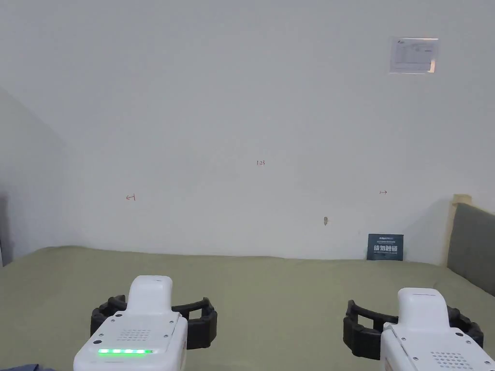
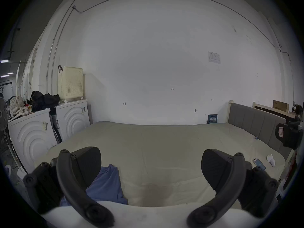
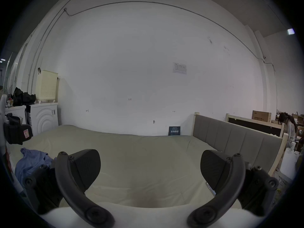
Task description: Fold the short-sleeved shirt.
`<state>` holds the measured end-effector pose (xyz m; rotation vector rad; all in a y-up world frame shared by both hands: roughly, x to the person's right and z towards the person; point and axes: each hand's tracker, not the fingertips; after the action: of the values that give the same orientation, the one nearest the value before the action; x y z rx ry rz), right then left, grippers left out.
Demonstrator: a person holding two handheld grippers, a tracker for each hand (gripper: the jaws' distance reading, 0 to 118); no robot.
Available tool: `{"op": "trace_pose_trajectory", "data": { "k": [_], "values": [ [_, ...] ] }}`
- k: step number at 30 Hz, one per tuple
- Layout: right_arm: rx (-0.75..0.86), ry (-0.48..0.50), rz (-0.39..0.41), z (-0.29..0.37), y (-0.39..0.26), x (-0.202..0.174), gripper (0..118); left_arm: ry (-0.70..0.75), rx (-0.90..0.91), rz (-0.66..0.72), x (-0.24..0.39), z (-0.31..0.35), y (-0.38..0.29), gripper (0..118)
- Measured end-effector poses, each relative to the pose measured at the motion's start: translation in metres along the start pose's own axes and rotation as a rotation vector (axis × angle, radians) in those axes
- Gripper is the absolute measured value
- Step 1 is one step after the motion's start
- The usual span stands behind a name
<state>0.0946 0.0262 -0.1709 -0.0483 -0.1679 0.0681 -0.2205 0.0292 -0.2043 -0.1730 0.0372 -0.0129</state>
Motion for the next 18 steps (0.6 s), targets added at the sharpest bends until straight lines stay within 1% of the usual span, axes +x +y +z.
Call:
{"op": "trace_pose_trajectory", "data": {
  "k": [11,18],
  "values": [
    [-0.019,0.033,0.007,0.0001,-0.0030,-0.0044,118,-0.033,0.009,-0.020,0.0078,0.0050,0.0067,118],
    [-0.022,0.043,0.030,0.0005,-0.0011,-0.0090,118,-0.038,-0.005,-0.015,0.0072,0.0041,0.0058,118]
  ]
}}
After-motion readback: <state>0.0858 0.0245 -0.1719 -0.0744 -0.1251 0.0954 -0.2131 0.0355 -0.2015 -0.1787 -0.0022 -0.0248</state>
